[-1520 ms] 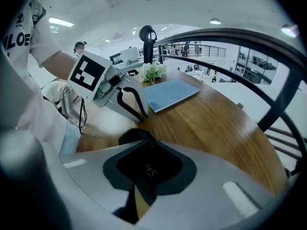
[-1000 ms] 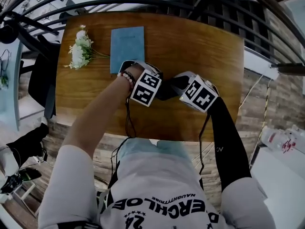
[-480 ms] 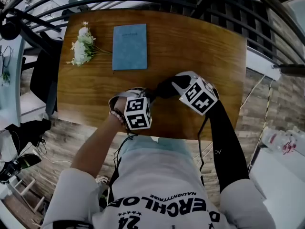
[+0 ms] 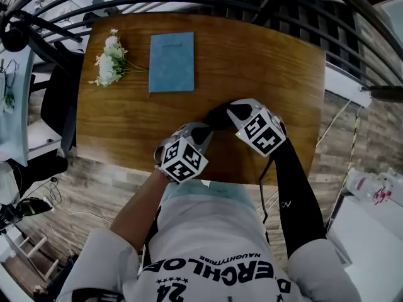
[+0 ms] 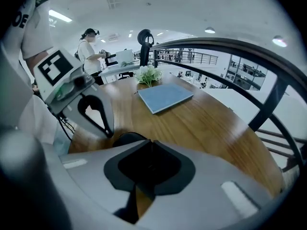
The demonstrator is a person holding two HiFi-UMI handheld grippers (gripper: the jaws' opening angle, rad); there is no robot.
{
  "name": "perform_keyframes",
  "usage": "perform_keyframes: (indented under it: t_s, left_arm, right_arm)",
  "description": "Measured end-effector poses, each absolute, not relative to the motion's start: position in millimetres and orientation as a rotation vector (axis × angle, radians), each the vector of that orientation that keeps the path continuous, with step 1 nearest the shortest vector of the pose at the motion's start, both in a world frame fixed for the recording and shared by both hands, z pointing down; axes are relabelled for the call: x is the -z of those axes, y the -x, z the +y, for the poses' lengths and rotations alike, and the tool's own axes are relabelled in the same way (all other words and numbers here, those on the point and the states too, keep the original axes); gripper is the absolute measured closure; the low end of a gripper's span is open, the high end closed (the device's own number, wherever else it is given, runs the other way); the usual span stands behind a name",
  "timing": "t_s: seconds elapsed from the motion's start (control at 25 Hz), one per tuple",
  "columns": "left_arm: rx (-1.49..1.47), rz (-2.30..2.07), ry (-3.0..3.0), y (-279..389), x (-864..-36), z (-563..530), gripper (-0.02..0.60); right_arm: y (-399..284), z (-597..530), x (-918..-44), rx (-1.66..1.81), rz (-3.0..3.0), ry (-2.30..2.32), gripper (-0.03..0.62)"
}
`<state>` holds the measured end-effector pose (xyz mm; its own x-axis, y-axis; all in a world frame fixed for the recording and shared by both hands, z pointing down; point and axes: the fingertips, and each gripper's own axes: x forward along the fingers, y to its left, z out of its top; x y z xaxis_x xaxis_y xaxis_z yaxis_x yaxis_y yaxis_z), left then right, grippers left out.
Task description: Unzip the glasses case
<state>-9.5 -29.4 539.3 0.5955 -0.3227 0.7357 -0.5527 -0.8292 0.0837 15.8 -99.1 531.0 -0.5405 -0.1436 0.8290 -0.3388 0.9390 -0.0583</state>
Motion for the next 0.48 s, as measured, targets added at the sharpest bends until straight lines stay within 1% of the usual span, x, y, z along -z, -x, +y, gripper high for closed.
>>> perform_keyframes:
  t_s: [0.08, 0.12, 0.2, 0.32, 0.36, 0.4, 0.48]
  left_arm:
    - [-1.057, -0.842, -2.497, 35, -530, -55, 0.572]
    - [-1.089, -0.894, -2.48, 48, -529, -69, 0.572]
    - [-1.189, -0.94, -2.449, 64, -536, -95, 0.572]
    - [-1.313, -0.795, -2.462, 55, -556, -115, 0.572]
    - [-1.342, -0.701, -2.484, 45, -561, -114, 0.572]
    - [-1.357, -0.598, -2.508, 34, -565, -110, 0.572]
    - [-1.329, -0.411, -2.554, 10, -564, -93, 0.572]
  right_arm:
    - [-28, -105, -523, -0.309, -2.164, -0.426, 0.465]
    - [-41, -110, -517, -0.374, -2.18, -0.531, 0.44]
    - [-77, -115, -507, -0.597, -2.184, -0.852, 0.436]
    - [-121, -95, -515, -1.029, -2.072, -1.263, 0.437]
    - [-122, -86, -524, -1.168, -2.047, -1.307, 0.428]
    - [-118, -79, -532, -1.285, -2.034, -1.32, 0.388]
    - [-107, -81, -540, -1.416, -2.046, -1.32, 0.361]
